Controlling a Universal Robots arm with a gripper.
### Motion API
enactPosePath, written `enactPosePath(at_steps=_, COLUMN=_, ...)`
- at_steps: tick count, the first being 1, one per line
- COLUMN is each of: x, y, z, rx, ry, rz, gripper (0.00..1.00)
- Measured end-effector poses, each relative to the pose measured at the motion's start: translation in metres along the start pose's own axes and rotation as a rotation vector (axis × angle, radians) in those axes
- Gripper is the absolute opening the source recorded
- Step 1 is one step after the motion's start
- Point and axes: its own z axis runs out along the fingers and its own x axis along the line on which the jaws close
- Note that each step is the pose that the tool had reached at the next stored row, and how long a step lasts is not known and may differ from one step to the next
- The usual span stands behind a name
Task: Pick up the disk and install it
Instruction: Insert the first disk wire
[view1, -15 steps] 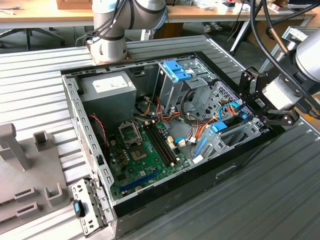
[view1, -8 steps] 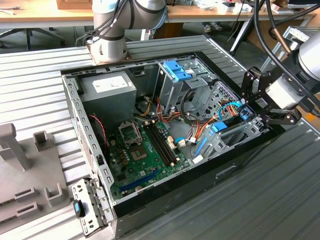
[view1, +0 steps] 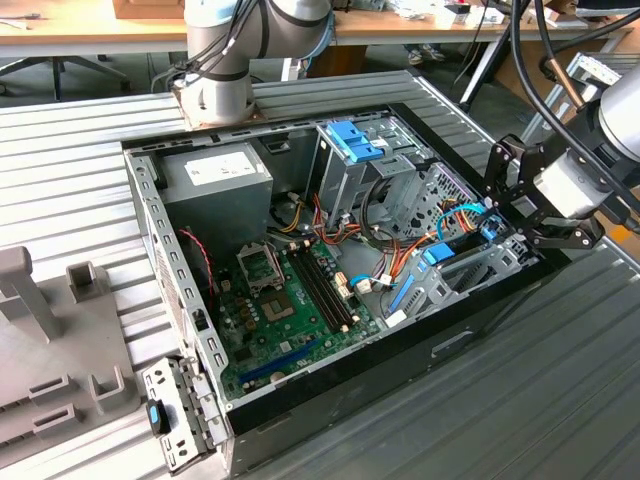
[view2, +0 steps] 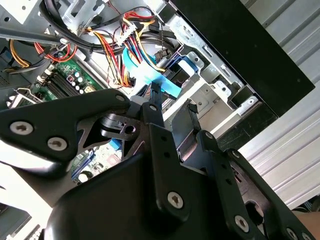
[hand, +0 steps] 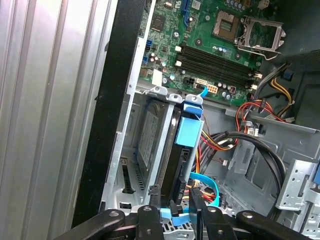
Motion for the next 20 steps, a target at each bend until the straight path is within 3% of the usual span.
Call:
enactPosePath(at_steps=2, x=0.0000, y=0.0000, z=0.0000, rx=0.0000, ry=-0.0001, rz=0.000, gripper=0.36)
enactPosePath(at_steps=4, x=0.0000, y=0.0000, z=0.0000, rx=0.0000, ry=0.0000, rz=0.000, gripper=0.22)
enactPosePath(at_steps=6, x=0.0000, y=0.0000, z=0.0000, rx=0.0000, ry=-0.0001, rz=0.000, gripper=0.16)
enactPosePath(at_steps=12, x=-0.0002, y=0.0011, z=0.0000, rx=0.0003, ry=-0.0002, rz=0.000, gripper=0.15)
enactPosePath(at_steps=18, x=-0.0058, y=0.0235, z=-0.0022, rx=0.0063, ry=0.0016, rz=-0.001, gripper=0.15)
enactPosePath(at_steps=20, x=-0.0061, y=0.0243, z=-0.0024, rx=0.0094, ry=0.0132, rz=0.016, gripper=0.15)
